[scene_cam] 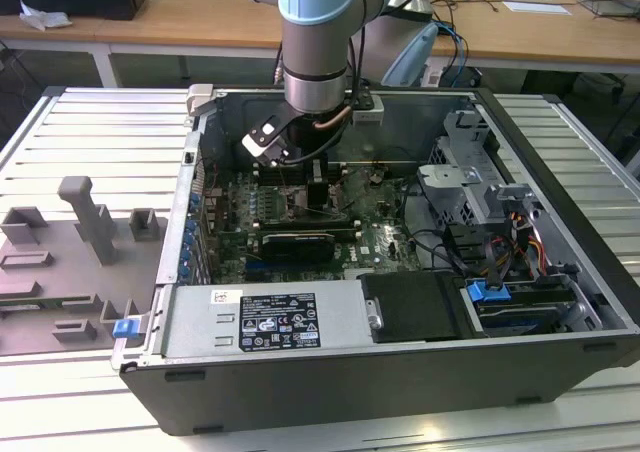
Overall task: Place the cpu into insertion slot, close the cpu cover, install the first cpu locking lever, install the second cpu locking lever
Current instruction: 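Place the cpu into insertion slot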
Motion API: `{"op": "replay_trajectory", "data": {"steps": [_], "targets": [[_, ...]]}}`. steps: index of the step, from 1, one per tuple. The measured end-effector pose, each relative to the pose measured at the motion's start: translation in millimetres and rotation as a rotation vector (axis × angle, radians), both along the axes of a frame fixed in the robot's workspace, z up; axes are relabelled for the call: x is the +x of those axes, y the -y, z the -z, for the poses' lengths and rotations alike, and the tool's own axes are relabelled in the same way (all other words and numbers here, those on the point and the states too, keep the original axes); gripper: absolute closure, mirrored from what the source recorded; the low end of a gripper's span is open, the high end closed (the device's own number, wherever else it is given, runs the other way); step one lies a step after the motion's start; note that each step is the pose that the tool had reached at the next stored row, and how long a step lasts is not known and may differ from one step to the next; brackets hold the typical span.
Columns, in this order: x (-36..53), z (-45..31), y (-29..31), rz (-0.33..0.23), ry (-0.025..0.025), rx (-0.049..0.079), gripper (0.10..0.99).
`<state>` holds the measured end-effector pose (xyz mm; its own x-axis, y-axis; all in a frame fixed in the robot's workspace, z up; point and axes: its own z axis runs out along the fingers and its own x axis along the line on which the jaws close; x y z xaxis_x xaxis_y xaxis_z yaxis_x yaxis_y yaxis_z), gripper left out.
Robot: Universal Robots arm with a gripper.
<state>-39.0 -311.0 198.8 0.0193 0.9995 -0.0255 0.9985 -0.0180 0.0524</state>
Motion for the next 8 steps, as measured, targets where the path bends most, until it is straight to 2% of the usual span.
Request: {"op": "replay_trajectory", "data": {"steps": [3, 8], "targets": [[0.4, -2.5, 0.0, -0.002, -0.0005, 0.000, 0.549], [0.4, -1.7, 0.0, -0.027, -0.0005, 0.000, 0.549]]}}
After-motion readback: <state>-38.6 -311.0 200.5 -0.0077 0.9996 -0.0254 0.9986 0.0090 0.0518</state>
